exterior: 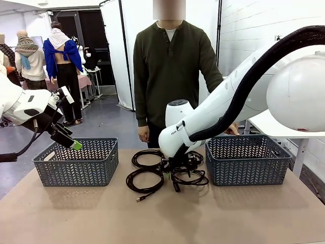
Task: Organize the cables according to human instructions.
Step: Pick up a bundle of cables and place it in the basket indicated by the human.
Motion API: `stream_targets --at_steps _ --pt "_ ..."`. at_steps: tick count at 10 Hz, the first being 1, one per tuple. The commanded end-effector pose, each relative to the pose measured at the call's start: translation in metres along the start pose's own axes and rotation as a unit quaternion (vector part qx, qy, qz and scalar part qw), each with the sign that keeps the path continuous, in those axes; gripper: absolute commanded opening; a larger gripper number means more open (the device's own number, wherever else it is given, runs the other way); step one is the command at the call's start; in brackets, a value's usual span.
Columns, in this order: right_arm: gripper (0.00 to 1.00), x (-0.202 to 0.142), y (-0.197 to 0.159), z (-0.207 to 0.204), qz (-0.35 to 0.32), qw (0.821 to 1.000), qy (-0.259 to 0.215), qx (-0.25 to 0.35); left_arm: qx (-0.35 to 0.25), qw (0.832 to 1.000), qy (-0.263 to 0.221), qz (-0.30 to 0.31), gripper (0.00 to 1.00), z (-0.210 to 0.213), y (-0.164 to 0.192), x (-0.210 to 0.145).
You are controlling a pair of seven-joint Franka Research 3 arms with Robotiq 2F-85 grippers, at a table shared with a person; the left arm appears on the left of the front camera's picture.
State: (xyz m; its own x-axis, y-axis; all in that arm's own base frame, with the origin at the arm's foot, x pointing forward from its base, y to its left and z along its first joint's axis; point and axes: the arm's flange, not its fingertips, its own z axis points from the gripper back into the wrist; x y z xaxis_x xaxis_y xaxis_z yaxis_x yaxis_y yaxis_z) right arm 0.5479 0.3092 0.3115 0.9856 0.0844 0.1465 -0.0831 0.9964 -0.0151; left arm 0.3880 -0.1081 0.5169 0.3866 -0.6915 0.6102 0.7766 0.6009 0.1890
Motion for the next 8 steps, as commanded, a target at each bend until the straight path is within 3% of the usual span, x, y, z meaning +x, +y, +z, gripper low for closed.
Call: stream_targets --at_steps 1,5,8 --pt "0.71 0.006 0.009 -0.003 -0.009 1.0 -0.002 -0.021 -0.004 1.0 -0.003 -0.002 1.0 -0.001 0.002 -0.002" --pt "0.02 0.003 0.015 -0.002 0.009 1.0 -0.004 -0.002 -0.004 1.0 -0.003 -0.002 1.0 -0.001 0.002 -0.002" --pt "0.0 0.002 0.02 -0.003 0.024 1.0 -0.006 -0.005 -0.004 1.0 -0.003 -0.002 1.0 -0.001 0.002 -0.002"
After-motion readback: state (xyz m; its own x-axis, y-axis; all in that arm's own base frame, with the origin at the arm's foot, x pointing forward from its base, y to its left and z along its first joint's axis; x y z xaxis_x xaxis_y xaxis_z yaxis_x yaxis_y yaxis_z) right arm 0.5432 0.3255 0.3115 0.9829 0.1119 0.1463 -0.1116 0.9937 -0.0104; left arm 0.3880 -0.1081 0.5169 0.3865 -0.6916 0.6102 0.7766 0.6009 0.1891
